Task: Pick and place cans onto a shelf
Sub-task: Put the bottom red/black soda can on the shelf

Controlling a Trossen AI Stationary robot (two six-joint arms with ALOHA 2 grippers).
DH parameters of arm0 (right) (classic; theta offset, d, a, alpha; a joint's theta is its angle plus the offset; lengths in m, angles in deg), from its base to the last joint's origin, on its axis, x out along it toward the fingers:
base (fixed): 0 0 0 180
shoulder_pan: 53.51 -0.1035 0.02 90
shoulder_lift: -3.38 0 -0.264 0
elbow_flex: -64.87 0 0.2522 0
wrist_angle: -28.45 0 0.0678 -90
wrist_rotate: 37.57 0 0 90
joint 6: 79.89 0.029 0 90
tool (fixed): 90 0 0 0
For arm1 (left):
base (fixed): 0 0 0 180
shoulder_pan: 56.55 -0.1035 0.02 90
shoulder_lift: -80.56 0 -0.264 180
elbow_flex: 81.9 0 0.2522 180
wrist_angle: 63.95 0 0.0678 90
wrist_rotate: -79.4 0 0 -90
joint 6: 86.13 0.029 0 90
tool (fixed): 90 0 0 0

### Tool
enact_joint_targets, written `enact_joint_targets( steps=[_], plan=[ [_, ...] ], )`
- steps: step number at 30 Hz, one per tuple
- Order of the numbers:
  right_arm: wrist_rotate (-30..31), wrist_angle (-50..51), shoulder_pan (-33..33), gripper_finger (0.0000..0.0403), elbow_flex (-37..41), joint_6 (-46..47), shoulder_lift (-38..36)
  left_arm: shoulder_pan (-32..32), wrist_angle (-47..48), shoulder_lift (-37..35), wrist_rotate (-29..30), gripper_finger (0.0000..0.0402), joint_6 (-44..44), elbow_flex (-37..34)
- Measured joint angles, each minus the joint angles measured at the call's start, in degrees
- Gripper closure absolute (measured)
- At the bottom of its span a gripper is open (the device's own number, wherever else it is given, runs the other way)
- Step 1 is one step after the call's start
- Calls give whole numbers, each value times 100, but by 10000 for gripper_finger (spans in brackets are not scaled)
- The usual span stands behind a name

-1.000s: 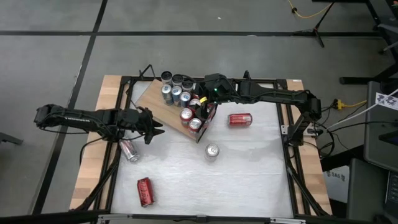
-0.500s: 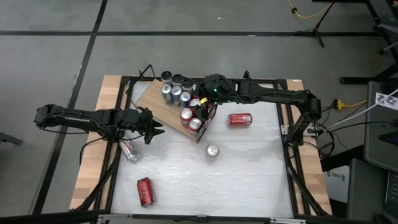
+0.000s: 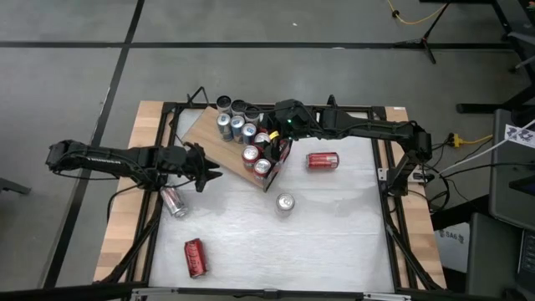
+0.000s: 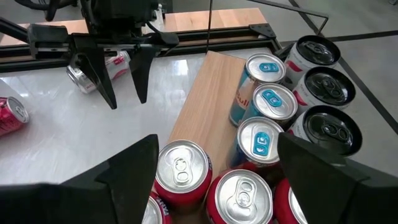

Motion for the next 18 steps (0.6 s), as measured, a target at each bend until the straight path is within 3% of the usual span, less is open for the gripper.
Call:
enact_joint_targets(
  steps=[7,15,18],
  plan=[
    [0,-2,0,84,0,0,0,0,-34,0,-76,199,9,0],
    [0,-4,0,84,0,0,0,-7,-26,0,223,107,51,0],
    [0,1,0,84,0,-2,0,-6,106,2,-47,75,35,2]
  ],
)
